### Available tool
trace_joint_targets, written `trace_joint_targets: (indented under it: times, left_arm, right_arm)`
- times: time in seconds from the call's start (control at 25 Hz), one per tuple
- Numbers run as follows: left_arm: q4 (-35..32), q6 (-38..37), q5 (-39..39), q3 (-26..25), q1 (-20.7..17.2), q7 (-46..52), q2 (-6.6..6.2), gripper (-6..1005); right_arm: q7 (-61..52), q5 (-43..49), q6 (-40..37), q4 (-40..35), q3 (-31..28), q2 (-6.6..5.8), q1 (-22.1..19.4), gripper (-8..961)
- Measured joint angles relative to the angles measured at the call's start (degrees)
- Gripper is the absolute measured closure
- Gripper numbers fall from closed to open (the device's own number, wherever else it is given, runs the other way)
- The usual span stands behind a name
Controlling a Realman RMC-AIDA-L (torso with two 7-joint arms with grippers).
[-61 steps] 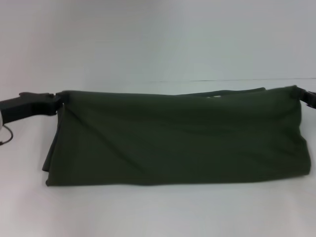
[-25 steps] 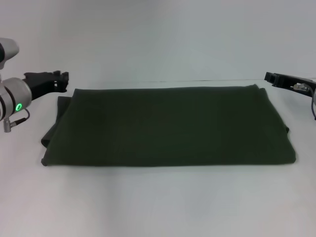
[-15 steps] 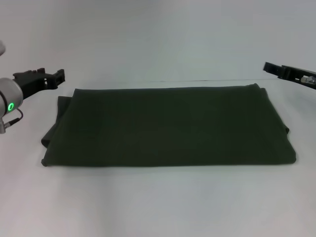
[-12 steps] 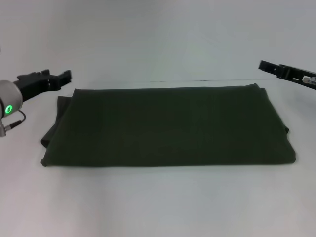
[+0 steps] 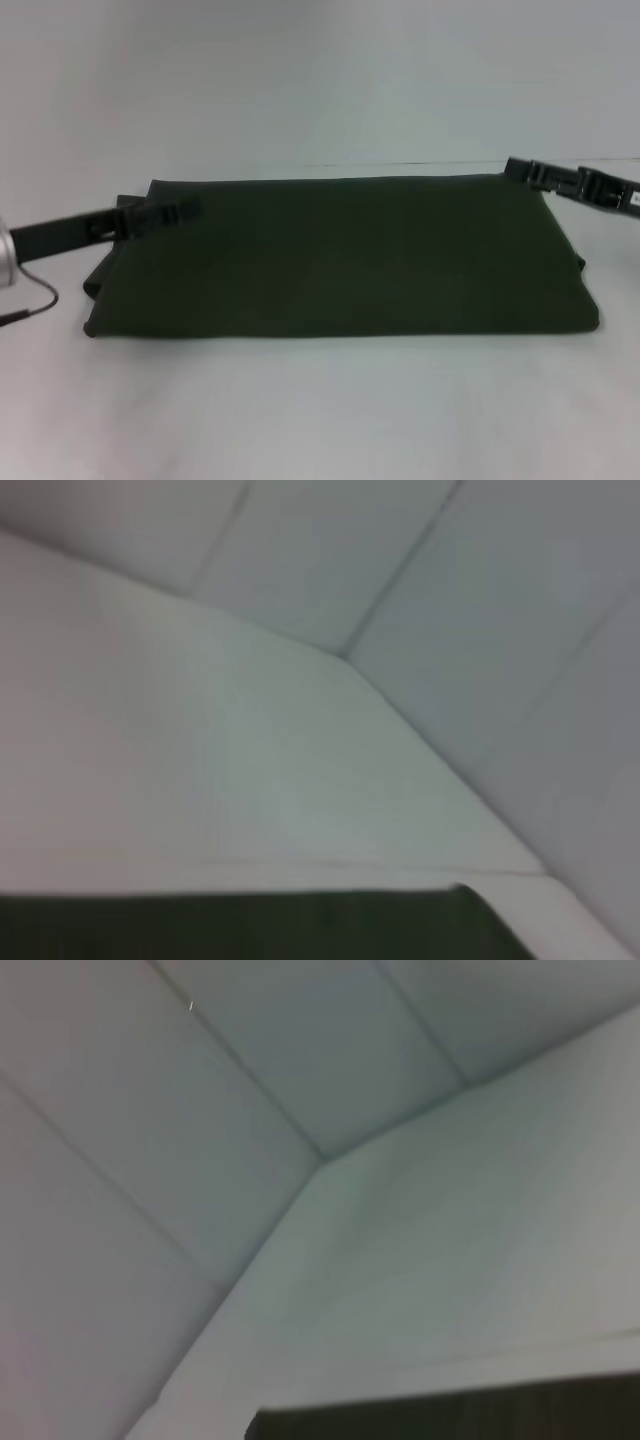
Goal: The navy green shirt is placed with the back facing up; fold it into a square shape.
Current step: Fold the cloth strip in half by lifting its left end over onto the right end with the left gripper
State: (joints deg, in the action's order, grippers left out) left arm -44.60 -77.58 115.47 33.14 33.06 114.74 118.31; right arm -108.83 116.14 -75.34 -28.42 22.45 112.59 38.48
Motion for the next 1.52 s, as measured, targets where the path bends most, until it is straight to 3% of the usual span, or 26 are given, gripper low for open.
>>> trace_joint_targets:
  times: [0.16, 0.72, 1.16, 1.52]
  left_arm:
    - [0.03, -2.43, 2.16, 0.08, -1.17, 5.71, -1.00, 224]
    - [3.29, -2.11, 10.37, 0.02, -2.85, 20.37, -3.04, 226]
    - [8.19, 2.88, 11.47, 0.69, -3.05, 22.94, -4.31, 225]
    - [9.22, 6.35, 14.18, 0.79, -2.84, 23.09, -4.22, 225]
  right_arm:
    - [-2.77, 0.00, -2.85, -2.30, 3.15, -0.08, -1.19, 129]
    - [-2.81, -0.23, -2.84, -2.61, 3.07, -0.28, -1.70, 129]
    - [-2.96, -0.55, -0.84, -2.14, 2.81, -0.14, -1.75, 129]
    - [-3.09, -0.68, -0.11, -2.07, 2.59, -0.01, -1.74, 130]
